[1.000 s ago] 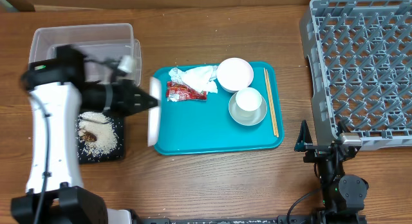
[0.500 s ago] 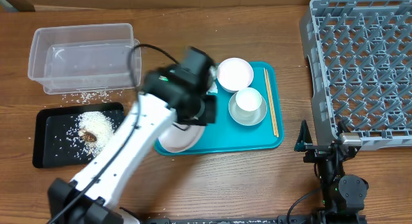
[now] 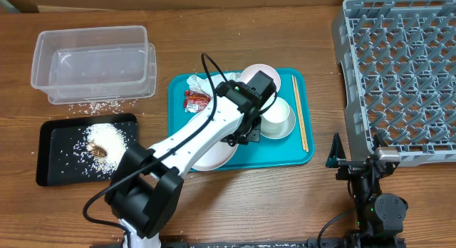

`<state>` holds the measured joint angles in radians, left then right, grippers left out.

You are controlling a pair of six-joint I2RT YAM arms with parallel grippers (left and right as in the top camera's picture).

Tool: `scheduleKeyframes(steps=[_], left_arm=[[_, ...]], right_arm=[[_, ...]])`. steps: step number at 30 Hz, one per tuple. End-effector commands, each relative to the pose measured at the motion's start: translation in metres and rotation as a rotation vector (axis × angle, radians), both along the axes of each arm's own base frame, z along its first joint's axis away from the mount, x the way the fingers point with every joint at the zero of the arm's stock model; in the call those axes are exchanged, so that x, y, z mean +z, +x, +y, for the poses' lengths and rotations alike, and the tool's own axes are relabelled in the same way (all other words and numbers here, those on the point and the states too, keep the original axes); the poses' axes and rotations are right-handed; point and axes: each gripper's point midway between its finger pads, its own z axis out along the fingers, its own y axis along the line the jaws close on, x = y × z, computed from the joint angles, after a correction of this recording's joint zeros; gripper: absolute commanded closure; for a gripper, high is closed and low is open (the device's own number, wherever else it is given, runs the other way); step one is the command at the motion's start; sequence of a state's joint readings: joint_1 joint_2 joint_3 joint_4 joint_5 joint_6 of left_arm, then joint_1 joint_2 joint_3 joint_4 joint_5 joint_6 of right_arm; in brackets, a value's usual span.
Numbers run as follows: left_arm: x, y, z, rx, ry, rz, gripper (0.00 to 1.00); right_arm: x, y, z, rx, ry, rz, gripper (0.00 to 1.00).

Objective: Sort waste into correct bins and load items into the dishwasher
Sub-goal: 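Carry the emptied plate back and set it on the teal tray, then grasp the red wrapper and tissue with the left gripper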

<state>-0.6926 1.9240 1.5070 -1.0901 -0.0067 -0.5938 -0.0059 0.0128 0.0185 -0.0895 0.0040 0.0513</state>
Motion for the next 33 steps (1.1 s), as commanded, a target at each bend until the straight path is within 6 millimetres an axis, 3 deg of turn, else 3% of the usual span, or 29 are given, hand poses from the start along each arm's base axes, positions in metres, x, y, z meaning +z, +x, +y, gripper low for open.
scheduleKeyframes(steps=[1,5,12,16,18,19,20,21,27,33], left_arm=[[-0.011,0.000,0.006,0.016,0.046,0.010,0.96],[-0.011,-0.005,0.010,0.011,0.066,0.031,0.80],[-0.006,-0.003,0.035,0.032,0.165,0.029,0.73],[0.006,0.013,0.043,0.076,0.146,0.011,0.62],[0.015,0.028,0.046,0.113,0.121,-0.019,0.50],[0.019,0.036,0.048,0.133,0.106,-0.036,0.33],[0.023,0.047,0.050,0.159,0.080,-0.055,0.07],[0.026,0.054,0.052,0.181,0.060,-0.068,0.00],[0.033,0.099,0.063,0.317,-0.144,-0.106,0.00],[0.031,0.116,0.093,0.641,-0.170,-0.100,0.00]], right_arm=[[-0.001,0.000,-0.001,-0.005,-0.006,-0.005,0.00],[-0.001,0.000,-0.001,-0.005,-0.006,-0.005,0.00],[-0.001,0.000,-0.001,-0.005,-0.006,-0.005,0.00],[-0.001,0.000,-0.001,-0.005,-0.006,-0.005,0.00],[-0.001,0.000,-0.001,-0.005,-0.006,-0.005,0.00],[-0.001,0.000,-0.001,-0.005,-0.006,-0.005,0.00],[-0.001,0.000,-0.001,-0.005,-0.006,-0.006,0.00],[-0.001,0.000,-0.001,-0.005,-0.006,-0.005,0.00],[-0.001,0.000,-0.001,-0.005,-0.006,-0.005,0.00],[-0.001,0.000,-0.001,-0.005,-0.006,-0.005,0.00]])
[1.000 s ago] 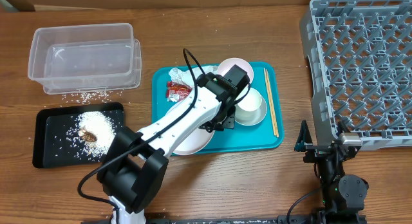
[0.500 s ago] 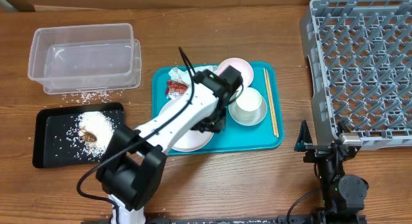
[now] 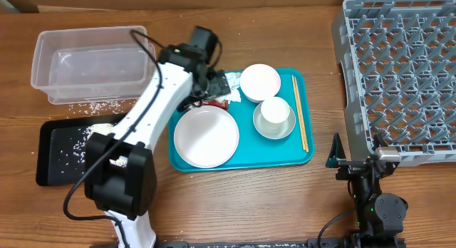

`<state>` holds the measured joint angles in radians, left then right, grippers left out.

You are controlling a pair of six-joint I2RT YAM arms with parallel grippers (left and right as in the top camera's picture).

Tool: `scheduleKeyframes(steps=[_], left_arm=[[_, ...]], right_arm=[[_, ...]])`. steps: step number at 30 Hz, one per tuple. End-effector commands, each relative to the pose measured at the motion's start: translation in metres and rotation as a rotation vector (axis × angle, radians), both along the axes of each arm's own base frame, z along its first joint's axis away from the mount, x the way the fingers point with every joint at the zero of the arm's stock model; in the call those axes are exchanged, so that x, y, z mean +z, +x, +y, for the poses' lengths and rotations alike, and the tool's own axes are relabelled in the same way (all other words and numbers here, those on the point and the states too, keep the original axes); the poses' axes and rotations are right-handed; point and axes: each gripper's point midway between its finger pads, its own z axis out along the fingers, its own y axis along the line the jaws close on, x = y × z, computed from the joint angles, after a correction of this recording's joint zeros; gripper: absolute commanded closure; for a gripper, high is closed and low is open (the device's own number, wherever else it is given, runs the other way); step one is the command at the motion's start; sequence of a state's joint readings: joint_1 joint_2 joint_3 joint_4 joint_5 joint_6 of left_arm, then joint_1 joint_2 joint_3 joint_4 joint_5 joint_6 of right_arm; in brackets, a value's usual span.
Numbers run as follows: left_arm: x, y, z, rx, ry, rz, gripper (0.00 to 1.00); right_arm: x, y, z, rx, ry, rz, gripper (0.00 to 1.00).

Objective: Sort waste into correct bins and load items into the dishwasher
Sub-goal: 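Grasp the red wrapper and tissue with the left gripper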

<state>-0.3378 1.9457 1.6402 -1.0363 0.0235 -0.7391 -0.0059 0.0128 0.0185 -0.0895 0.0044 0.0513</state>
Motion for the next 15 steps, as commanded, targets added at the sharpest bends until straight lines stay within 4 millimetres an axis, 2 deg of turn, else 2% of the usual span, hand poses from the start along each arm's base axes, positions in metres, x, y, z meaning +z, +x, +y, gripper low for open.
scheduleKeyframes(steps=[1,6,10,15], left_arm=[[-0.001,0.009,-0.002,0.159,-0.063,0.009,0.00],[-0.014,0.017,-0.007,0.266,-0.087,0.014,0.07],[-0.036,0.024,-0.007,0.360,-0.089,0.041,0.11],[-0.062,0.031,0.003,0.422,-0.083,0.073,0.27]], right_arm=[[-0.001,0.000,-0.001,-0.004,-0.006,-0.005,0.00],[-0.001,0.000,-0.001,-0.004,-0.006,-0.005,0.00],[-0.001,0.000,-0.001,-0.004,-0.006,-0.005,0.00],[-0.001,0.000,-0.001,-0.004,-0.006,-0.005,0.00]])
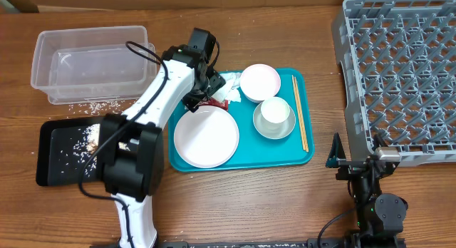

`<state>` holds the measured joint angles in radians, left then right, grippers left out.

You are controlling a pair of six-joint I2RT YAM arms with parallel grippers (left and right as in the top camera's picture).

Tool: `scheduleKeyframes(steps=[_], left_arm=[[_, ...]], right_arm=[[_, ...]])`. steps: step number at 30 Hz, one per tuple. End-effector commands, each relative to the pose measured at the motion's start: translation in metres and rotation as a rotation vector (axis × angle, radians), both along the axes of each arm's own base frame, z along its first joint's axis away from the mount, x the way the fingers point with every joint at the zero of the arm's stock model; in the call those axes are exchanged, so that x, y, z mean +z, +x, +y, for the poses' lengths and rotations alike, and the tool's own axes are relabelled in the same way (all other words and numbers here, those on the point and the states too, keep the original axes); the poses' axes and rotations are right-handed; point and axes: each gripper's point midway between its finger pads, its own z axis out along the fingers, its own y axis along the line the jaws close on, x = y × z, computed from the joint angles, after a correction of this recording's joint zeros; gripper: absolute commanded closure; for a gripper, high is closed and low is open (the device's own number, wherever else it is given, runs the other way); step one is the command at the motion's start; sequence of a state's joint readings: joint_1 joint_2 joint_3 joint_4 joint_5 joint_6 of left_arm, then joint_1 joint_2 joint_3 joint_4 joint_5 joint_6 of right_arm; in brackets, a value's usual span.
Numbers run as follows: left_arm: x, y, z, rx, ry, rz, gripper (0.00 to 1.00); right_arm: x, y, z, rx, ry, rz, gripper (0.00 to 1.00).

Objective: Sort waste into correct bins and load items into the dishwasher
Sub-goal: 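Grasp the red wrapper and tissue with the left gripper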

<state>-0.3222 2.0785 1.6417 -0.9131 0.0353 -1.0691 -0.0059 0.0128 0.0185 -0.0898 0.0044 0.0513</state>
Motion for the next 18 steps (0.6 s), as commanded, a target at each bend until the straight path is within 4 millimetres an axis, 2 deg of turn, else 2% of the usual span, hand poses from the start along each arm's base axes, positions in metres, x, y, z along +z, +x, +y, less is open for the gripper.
scheduleKeyframes(steps=[1,6,12,15,18], left_arm=[[-0.0169,0.0059,0.0100,0.094,-0.010,0.037,0.31],[-0.0182,0.0074,0.0161,0.107,-0.008,0.040,0.36],[-0.0178,0.0082,0.0157,0.107,-0.010,0.037,0.54],[-0.0176,0.0091,0.0165,0.108,-0.010,0.035,0.56],[-0.0175,0.0088,0.0158,0.092,-0.011,0.034,0.73]], right_arm=[[-0.0013,0.0000,-0.0010,-0.004,-0.006,-0.006,0.00],[-0.0013,0.0000,-0.0010,-0.004,-0.006,-0.006,0.00],[-0.0013,0.0000,-0.0010,-0.004,-0.006,-0.006,0.00],[-0.0013,0.0000,-0.0010,-0.004,-0.006,-0.006,0.00],[-0.0013,0.0000,-0.0010,-0.004,-0.006,-0.006,0.00]])
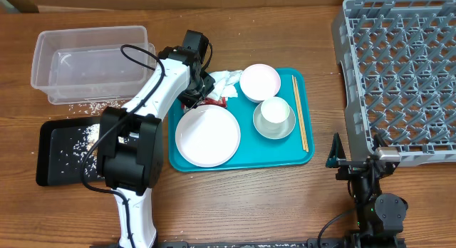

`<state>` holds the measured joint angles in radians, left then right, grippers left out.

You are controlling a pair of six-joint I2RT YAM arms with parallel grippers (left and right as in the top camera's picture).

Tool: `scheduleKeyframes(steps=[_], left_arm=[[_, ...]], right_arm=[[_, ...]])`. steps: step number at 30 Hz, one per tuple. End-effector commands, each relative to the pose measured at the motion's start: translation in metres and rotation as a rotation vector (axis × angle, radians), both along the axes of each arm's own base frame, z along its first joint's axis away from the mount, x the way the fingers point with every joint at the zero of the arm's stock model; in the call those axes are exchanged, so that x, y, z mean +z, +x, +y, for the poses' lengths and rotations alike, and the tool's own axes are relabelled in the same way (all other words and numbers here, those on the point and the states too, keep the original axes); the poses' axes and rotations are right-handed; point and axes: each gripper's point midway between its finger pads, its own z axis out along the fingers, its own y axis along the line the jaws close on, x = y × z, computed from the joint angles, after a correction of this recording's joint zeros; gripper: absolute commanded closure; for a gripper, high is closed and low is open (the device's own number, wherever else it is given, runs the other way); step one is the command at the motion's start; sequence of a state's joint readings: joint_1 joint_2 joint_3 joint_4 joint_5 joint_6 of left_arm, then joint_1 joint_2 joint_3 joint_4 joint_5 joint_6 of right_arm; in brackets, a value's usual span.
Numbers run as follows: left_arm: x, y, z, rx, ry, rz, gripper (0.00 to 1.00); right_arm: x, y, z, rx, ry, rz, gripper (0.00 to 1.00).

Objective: Sort waste into correct bins and load items into the dishwasher
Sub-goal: 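Grasp the red wrapper and tissue with the left gripper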

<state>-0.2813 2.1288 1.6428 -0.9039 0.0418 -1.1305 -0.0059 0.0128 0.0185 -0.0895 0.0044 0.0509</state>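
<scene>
My left gripper (201,90) hovers over the upper-left corner of the teal tray (285,154), right at a crumpled white tissue (228,80) and a red wrapper (214,101). The wrist hides its fingers, so whether they hold anything is unclear. On the tray lie a white plate (207,136), a white bowl (259,82), a cup in a grey bowl (274,116) and chopsticks (301,112). The grey dishwasher rack (399,77) stands at the right. My right gripper (334,154) rests by the rack's front corner, its fingers together and nothing in them.
A clear plastic container (92,63) stands at the back left with rice grains scattered before it. A black tray (60,159) with loose rice lies at the front left, partly under my left arm, which stretches across the table between tray and container.
My left gripper has shifted slightly left and back at the tray's upper-left corner. The tissue shows more fully beside it. The right arm has not moved.
At first my left arm lay across the teal tray with its gripper by the bowls at the right. Then it was at the tray's upper-left corner over the tissue and red wrapper. It has stayed there, edging left. The right arm stayed parked throughout.
</scene>
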Motion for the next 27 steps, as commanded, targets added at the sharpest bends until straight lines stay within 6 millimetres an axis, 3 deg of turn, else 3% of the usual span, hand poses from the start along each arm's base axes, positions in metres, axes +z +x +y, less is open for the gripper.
scheduleKeyframes(steps=[1,4,7,8,13,27], left_arm=[[0.003,0.004,-0.001,-0.007,-0.005,-0.011,0.75],[0.003,0.004,-0.002,-0.008,-0.009,-0.010,0.89],[0.006,0.005,-0.003,-0.018,-0.017,-0.013,0.91],[0.007,0.006,-0.005,-0.034,-0.023,-0.016,0.96],[0.022,0.010,-0.014,-0.072,-0.057,-0.024,0.96],[0.080,0.004,-0.013,-0.124,-0.045,0.003,0.96]], right_arm=[[-0.001,0.000,-0.001,-0.004,-0.005,-0.005,0.00],[-0.001,0.000,-0.001,-0.004,-0.006,-0.005,0.00],[-0.001,0.000,-0.001,-0.004,-0.006,-0.005,0.00],[-0.001,0.000,-0.001,-0.004,-0.006,-0.005,0.00],[-0.001,0.000,-0.001,-0.004,-0.005,-0.005,0.00],[-0.001,0.000,-0.001,-0.004,-0.006,-0.005,0.00]])
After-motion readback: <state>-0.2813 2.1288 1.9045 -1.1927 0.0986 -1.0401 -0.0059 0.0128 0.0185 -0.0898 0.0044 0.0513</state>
